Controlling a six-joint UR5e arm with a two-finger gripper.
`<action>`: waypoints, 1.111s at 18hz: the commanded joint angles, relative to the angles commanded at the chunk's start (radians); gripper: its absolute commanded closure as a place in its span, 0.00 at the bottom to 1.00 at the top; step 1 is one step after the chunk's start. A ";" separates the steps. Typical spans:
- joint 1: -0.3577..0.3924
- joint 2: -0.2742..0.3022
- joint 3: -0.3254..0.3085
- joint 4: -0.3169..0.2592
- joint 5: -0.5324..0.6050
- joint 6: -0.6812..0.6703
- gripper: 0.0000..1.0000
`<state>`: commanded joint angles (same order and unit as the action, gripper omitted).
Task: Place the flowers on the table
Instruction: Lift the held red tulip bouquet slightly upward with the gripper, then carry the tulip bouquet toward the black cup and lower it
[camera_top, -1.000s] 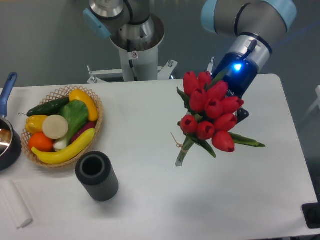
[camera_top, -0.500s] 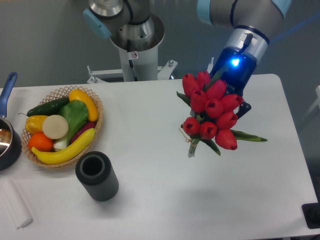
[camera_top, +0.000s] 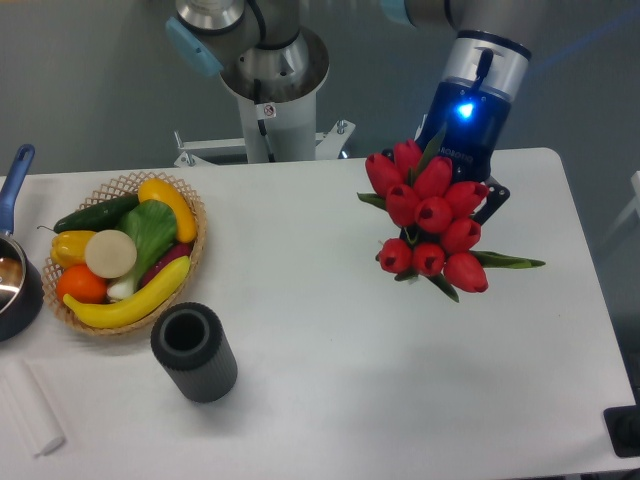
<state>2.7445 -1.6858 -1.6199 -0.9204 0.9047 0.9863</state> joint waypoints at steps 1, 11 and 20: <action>-0.020 -0.003 0.000 0.000 0.041 0.002 0.62; -0.235 -0.058 -0.046 -0.005 0.569 0.052 0.62; -0.357 -0.169 -0.040 -0.011 0.778 0.074 0.62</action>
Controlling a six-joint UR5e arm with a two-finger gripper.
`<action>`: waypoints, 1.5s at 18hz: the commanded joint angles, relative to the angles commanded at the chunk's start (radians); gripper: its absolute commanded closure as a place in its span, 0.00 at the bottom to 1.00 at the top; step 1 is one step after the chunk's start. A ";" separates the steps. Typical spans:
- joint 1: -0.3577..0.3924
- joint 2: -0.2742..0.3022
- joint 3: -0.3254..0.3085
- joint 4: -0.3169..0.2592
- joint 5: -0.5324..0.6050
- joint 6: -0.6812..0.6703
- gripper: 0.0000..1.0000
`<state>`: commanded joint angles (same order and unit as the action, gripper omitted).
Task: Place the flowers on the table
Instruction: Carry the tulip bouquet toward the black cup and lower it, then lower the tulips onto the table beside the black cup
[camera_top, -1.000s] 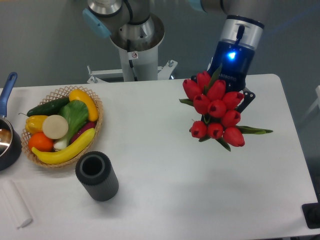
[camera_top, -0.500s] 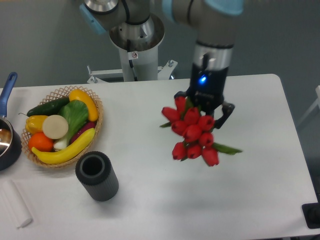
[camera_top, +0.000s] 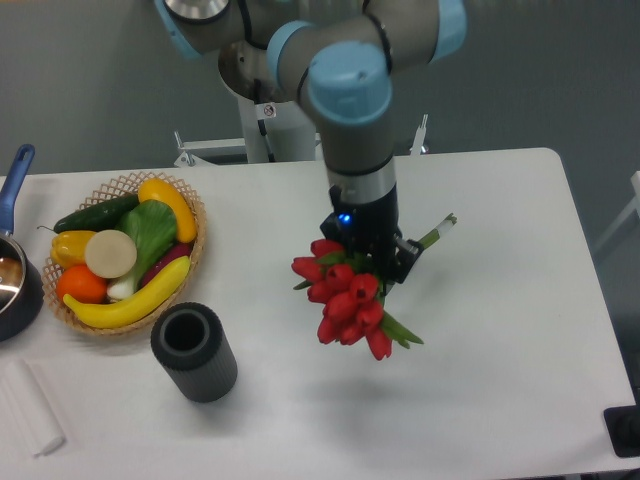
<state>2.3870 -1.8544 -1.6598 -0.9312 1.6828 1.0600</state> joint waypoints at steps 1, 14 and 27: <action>-0.008 -0.014 0.006 -0.001 -0.003 0.003 0.62; 0.024 -0.173 0.034 0.005 -0.118 0.101 0.63; 0.015 -0.223 0.023 0.006 -0.120 0.092 0.61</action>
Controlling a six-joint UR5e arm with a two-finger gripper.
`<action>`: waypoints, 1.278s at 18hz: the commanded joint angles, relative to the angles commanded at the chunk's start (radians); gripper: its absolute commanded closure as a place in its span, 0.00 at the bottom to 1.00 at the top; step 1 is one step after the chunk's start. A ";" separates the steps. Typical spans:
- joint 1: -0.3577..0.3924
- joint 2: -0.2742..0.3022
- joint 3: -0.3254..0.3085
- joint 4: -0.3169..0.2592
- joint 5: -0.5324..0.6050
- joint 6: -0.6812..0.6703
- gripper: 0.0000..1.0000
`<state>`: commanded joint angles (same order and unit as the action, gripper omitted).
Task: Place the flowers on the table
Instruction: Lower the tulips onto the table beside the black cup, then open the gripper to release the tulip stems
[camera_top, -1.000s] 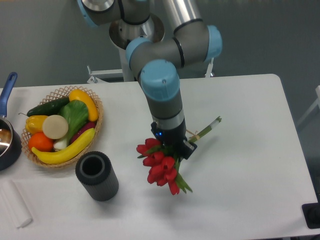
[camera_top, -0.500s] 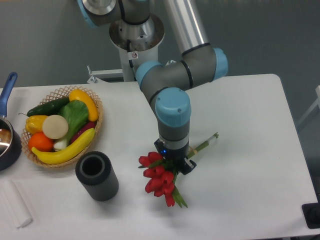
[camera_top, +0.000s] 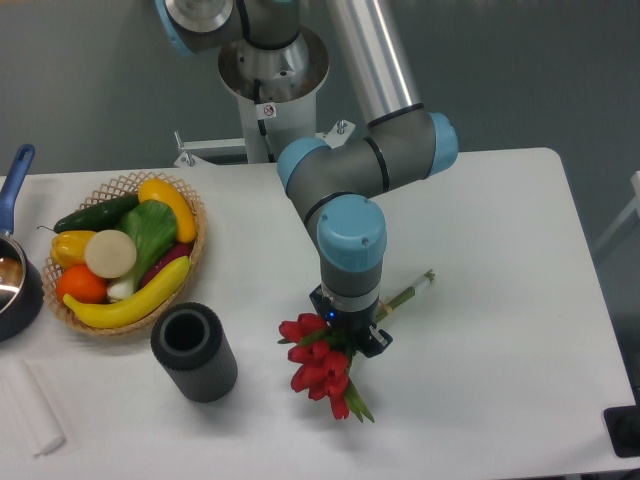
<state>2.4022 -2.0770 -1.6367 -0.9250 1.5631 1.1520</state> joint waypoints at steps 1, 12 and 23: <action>-0.002 0.000 -0.003 0.000 0.000 -0.003 0.61; -0.011 -0.015 0.000 0.002 0.000 -0.006 0.28; 0.023 0.112 0.061 -0.009 -0.006 0.002 0.00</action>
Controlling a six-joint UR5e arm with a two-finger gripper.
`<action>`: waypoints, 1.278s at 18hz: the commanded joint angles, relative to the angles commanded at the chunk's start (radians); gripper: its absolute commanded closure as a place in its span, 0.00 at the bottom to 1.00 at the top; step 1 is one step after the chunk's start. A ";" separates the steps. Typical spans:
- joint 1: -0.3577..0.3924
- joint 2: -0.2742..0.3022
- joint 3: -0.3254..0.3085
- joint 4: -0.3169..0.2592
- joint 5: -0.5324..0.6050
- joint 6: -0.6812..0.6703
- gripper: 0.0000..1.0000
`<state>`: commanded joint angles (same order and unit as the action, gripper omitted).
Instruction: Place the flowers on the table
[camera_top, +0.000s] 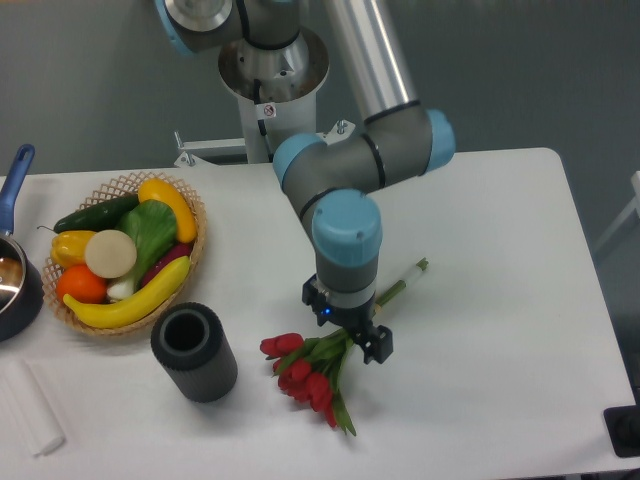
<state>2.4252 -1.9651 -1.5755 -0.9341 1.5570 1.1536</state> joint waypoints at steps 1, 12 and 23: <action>-0.003 0.003 0.021 -0.009 0.002 0.002 0.00; 0.208 0.225 0.135 -0.429 -0.127 0.407 0.00; 0.390 0.333 0.080 -0.523 -0.199 0.710 0.00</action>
<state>2.8147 -1.6322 -1.4955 -1.4573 1.3577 1.8637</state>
